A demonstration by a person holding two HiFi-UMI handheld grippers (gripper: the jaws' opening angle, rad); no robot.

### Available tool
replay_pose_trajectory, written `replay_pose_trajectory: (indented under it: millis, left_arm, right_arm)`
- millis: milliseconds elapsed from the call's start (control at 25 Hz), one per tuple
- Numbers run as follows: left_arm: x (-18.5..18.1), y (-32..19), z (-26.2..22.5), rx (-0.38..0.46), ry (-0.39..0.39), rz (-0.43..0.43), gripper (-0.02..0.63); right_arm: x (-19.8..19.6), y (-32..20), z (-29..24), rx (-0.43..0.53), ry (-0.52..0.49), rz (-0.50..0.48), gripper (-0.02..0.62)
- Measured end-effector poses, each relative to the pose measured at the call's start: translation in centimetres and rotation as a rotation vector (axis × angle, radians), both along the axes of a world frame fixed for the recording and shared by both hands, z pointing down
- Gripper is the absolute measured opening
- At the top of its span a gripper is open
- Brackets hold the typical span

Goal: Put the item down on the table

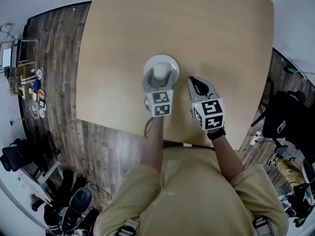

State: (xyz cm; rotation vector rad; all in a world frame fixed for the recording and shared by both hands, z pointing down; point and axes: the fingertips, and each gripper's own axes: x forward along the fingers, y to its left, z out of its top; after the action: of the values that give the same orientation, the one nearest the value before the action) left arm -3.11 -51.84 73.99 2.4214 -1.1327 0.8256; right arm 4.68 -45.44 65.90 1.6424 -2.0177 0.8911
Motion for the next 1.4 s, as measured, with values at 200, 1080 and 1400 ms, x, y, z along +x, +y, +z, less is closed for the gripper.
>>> replay_pose_trajectory:
  millis: [200,1080,1400]
  left_arm:
    - [-0.1,0.2,1.2,-0.019,-0.044,-0.004,0.319]
    - [-0.3,9.1,-16.1,0.160,0.131,-0.101,0.258]
    - [-1.8,15.6,-26.3,0.317,0.219,-0.144,0.181]
  right_arm:
    - [-0.3,0.3,-0.3,0.007,-0.001,-0.010,0.006]
    - [3.8,9.6,-10.9,0.218,0.024,0.039,0.006]
    - [4.5,14.7,-18.7,0.400,0.029,0.041,0.006]
